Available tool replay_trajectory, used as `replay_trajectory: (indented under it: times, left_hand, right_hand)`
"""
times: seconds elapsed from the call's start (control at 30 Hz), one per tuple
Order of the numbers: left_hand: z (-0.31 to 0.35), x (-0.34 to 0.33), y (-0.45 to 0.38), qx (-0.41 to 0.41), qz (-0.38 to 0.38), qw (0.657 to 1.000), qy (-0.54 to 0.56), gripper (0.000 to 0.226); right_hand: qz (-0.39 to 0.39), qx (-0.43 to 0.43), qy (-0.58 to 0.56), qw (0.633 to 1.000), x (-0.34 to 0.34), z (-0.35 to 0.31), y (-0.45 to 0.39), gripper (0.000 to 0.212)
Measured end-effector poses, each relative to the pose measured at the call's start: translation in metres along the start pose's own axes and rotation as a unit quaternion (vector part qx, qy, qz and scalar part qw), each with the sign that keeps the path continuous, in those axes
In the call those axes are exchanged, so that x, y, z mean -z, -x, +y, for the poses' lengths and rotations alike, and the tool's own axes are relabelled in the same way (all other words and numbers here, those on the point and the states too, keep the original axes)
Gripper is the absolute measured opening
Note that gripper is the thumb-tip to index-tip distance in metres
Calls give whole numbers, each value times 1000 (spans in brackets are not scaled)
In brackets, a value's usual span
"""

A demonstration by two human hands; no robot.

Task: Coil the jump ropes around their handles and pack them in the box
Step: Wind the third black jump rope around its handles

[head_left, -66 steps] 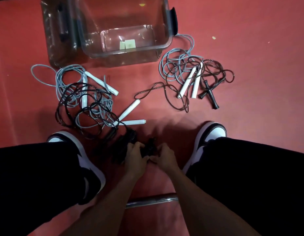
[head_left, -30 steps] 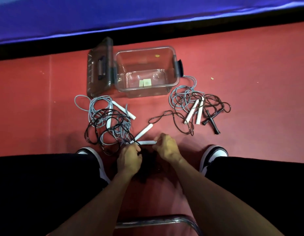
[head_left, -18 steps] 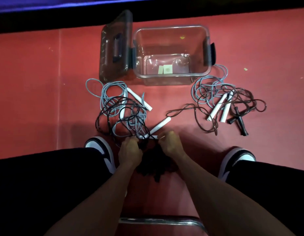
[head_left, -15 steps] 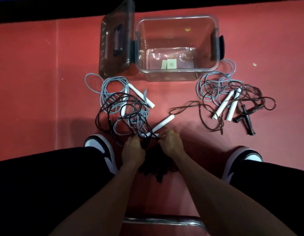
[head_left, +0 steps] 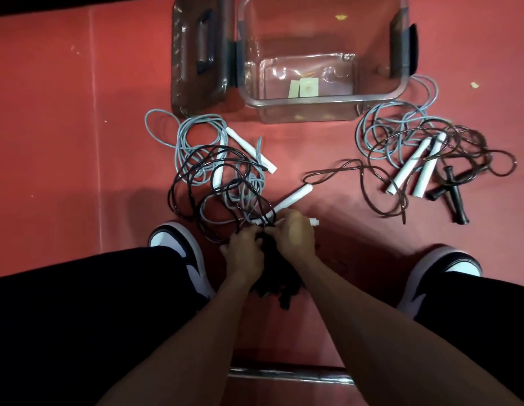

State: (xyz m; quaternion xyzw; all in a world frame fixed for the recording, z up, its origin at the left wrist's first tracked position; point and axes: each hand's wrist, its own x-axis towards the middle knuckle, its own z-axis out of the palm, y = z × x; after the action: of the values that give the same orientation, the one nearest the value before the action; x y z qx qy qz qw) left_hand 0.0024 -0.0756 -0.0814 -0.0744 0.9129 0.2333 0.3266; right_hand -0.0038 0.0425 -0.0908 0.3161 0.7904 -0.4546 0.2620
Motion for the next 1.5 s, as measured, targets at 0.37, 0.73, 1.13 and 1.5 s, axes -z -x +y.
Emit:
replay_trajectory:
  times: [0.37,0.73,1.13,1.5]
  left_hand:
    - [24,43,11,-37,138,984,106,13]
    - [94,147,53,-120,54,989,64,36]
    - [184,246,133,-255,89,950,155,17]
    - [232,259,141,-304,44,935,178,28]
  right_hand:
    - [-100,-1,-172,980,34,-41,15,27]
    - [-95,90,-188,973,118,-143,75,37]
    - [-28,205,-228,951,213,-228,154,38]
    - [0,180,-341,923,266,-240,172,38]
